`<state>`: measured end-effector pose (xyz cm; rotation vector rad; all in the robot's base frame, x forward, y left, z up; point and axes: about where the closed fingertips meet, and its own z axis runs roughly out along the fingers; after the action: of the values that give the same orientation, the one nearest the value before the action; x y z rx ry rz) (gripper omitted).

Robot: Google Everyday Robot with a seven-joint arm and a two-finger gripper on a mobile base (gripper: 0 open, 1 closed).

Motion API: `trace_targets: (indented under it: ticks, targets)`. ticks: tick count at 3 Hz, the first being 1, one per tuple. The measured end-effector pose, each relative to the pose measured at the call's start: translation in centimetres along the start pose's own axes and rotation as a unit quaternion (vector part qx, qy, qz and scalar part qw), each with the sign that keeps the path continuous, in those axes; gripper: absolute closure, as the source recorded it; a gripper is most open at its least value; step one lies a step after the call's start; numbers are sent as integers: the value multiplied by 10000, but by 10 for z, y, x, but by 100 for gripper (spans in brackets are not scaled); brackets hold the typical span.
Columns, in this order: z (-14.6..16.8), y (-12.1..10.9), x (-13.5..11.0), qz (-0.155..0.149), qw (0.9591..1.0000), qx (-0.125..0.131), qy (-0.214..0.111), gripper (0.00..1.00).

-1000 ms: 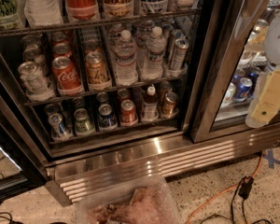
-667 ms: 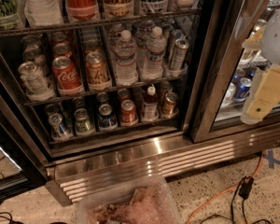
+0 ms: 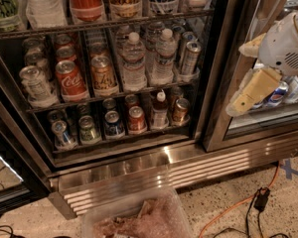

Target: Pick coke can from top shelf of fridge

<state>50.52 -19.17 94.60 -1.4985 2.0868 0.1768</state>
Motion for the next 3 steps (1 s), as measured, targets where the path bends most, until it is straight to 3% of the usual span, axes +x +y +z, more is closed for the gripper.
trace_targets:
  ticks: [1,2,3]
  targets:
    - [6,6,-12,151,9991,-213,-335,0]
    - [6,7,-12,146,9991,-211,-337,0]
    - [10,1,-35,201,9950,-241,-950,0]
